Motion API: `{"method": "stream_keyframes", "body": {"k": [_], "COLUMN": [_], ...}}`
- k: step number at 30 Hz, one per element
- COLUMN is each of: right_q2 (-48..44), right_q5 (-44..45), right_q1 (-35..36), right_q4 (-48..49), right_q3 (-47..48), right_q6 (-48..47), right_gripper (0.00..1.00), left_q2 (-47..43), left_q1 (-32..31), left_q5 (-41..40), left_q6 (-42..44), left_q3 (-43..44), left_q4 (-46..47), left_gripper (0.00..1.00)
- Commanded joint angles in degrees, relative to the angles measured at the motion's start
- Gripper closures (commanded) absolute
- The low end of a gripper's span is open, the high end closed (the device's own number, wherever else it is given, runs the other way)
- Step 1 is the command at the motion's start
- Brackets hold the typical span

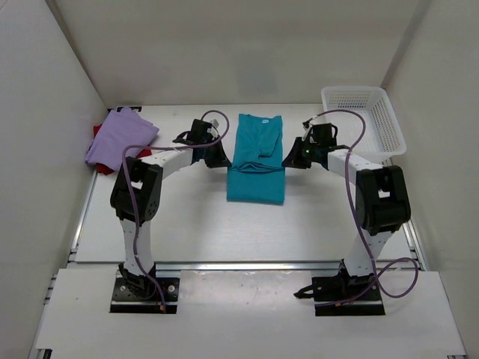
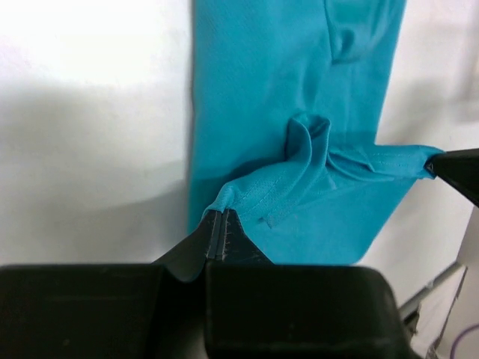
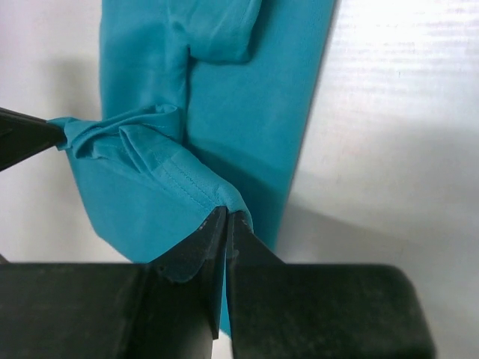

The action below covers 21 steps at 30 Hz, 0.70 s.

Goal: Fold and stack the t-shirts
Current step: Fold the folded rectangular tshirt in 1/3 of the way

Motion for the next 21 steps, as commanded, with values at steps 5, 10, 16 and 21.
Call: {"method": "stream_keyframes", "body": {"k": [5,10,16,21], "right_q2": [8.33,9.04,-0.17,-5.99], "right_q5": [0.27,-1.13,4.30,13.09], "right_q1": [-1.37,-3.12,-1.54,4.77], "right_q4": [-1.35,-0.38,-1.18,-0.48], "right_q3": [8.75,10.25,7.01,3.31], "right_q6": [-1.79,-0.92,-2.50,-4.61], "right_gripper": [0.99,0.95,0.68,0.88], "left_q2": [6.10,5.24,-7.05,-10.85], "left_q1": [0.66,1.89,4.18,-0.29], "left_q5": [0.29,3.99,-0.13,1.26], "left_q6": [-0.08,-2.54,-6.58,-8.08], "left_q3": [10.05,8.49,-3.71,-13.21], "left_q4": [0.34,5.08,12.73,17.20], "left_gripper": [0.93,0.78,0.70,0.73]}}
